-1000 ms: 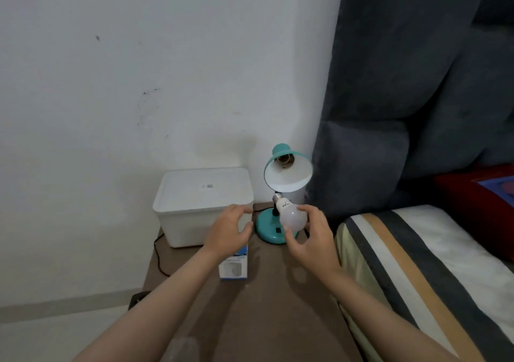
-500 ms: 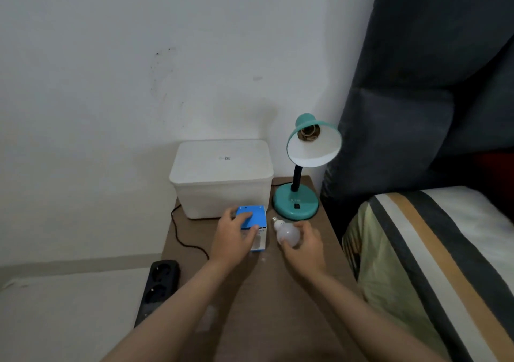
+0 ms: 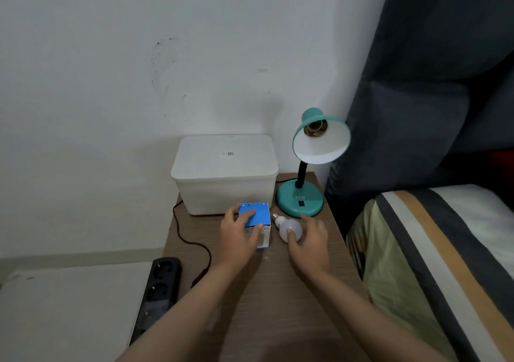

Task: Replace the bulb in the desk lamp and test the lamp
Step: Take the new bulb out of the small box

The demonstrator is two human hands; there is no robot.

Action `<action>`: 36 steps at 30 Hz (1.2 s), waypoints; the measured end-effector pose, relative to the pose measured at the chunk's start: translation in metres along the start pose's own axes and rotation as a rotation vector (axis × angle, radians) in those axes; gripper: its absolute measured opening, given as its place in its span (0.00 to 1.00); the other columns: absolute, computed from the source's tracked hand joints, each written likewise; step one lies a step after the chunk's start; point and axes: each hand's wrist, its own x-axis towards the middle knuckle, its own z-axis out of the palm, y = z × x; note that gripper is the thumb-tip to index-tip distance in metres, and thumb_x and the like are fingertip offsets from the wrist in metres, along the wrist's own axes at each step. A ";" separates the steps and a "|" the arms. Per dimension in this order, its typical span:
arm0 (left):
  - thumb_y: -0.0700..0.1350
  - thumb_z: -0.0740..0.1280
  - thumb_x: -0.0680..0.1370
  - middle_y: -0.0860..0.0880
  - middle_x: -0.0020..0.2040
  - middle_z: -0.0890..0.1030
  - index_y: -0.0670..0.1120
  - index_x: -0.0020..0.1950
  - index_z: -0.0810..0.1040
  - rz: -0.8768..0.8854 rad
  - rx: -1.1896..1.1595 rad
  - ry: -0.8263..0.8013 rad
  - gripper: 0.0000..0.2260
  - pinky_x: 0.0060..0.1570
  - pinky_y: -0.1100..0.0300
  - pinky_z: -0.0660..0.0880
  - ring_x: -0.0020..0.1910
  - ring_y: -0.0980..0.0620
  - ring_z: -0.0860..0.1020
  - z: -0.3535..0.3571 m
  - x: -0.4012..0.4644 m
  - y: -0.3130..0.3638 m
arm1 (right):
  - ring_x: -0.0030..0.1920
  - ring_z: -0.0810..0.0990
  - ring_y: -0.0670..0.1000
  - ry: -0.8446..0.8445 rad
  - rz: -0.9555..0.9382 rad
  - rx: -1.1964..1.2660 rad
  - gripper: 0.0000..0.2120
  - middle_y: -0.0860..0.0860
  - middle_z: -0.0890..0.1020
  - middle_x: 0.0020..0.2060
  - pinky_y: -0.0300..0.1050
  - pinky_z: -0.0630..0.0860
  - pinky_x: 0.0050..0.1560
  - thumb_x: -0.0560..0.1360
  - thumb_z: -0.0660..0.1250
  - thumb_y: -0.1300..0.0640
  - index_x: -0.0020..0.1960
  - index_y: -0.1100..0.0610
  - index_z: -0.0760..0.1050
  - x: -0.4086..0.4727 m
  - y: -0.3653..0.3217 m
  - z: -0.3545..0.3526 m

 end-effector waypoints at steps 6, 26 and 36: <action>0.46 0.72 0.73 0.43 0.59 0.72 0.41 0.64 0.71 -0.065 -0.075 0.076 0.23 0.53 0.62 0.67 0.56 0.49 0.72 0.002 -0.006 0.006 | 0.48 0.75 0.42 -0.115 -0.258 0.141 0.11 0.49 0.78 0.50 0.33 0.72 0.48 0.74 0.67 0.60 0.57 0.56 0.75 -0.005 -0.030 -0.004; 0.45 0.75 0.70 0.51 0.56 0.74 0.49 0.63 0.72 -0.077 -0.233 0.057 0.23 0.49 0.74 0.68 0.55 0.58 0.73 -0.002 -0.004 -0.006 | 0.44 0.78 0.41 -0.289 -0.141 0.307 0.24 0.49 0.77 0.52 0.31 0.76 0.41 0.74 0.67 0.64 0.68 0.51 0.68 0.016 -0.042 0.002; 0.43 0.75 0.69 0.47 0.57 0.74 0.46 0.66 0.73 -0.078 -0.190 0.002 0.27 0.54 0.61 0.75 0.54 0.53 0.76 -0.013 0.001 -0.013 | 0.50 0.76 0.42 -0.331 -0.194 0.283 0.25 0.49 0.76 0.61 0.29 0.73 0.49 0.76 0.62 0.66 0.71 0.54 0.65 0.032 -0.050 0.005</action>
